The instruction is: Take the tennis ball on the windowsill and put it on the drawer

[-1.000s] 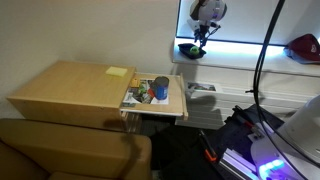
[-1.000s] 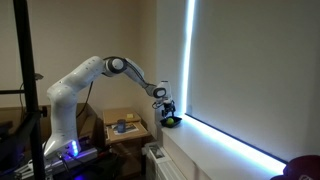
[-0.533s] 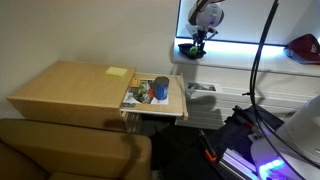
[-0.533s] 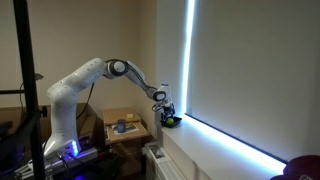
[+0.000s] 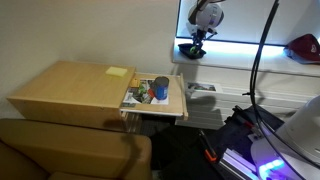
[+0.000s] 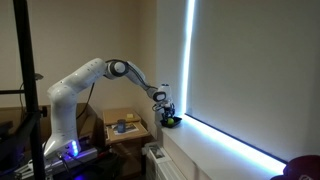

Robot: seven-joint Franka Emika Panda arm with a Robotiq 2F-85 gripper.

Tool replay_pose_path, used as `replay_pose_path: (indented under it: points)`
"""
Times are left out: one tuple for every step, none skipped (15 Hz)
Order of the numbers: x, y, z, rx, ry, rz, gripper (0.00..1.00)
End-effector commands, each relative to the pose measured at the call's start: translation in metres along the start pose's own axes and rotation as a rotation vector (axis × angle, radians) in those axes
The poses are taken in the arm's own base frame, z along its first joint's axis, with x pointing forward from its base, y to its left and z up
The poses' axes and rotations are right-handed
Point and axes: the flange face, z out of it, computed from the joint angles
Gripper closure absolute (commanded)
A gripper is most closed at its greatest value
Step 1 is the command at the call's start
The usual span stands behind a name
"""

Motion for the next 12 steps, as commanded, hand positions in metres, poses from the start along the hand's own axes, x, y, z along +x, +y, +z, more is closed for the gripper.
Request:
replay_pose_path:
  points:
    - [0.0,-0.004,0.002,0.03,-0.003,0.046,0.6]
    - [-0.002,-0.004,-0.006,0.033,-0.014,0.062,0.62]
    - [-0.005,-0.004,-0.014,0.027,-0.028,0.075,0.62]
    - [0.002,-0.013,-0.031,0.02,-0.032,0.087,0.62]
    - [0.003,-0.015,-0.047,0.014,-0.045,0.083,0.62]
    - [0.005,-0.017,-0.065,0.014,-0.054,0.08,0.62]
    - [0.009,-0.018,-0.084,-0.003,-0.052,0.088,0.62]
    - [0.014,-0.017,-0.104,-0.029,-0.066,0.077,0.62]
    - [0.019,-0.016,-0.121,-0.05,-0.072,0.078,0.62]
    - [0.028,-0.013,-0.143,-0.094,-0.078,0.08,0.62]
    - [0.036,-0.01,-0.162,-0.134,-0.076,0.084,0.62]
    - [0.046,-0.005,-0.181,-0.178,-0.08,0.085,0.62]
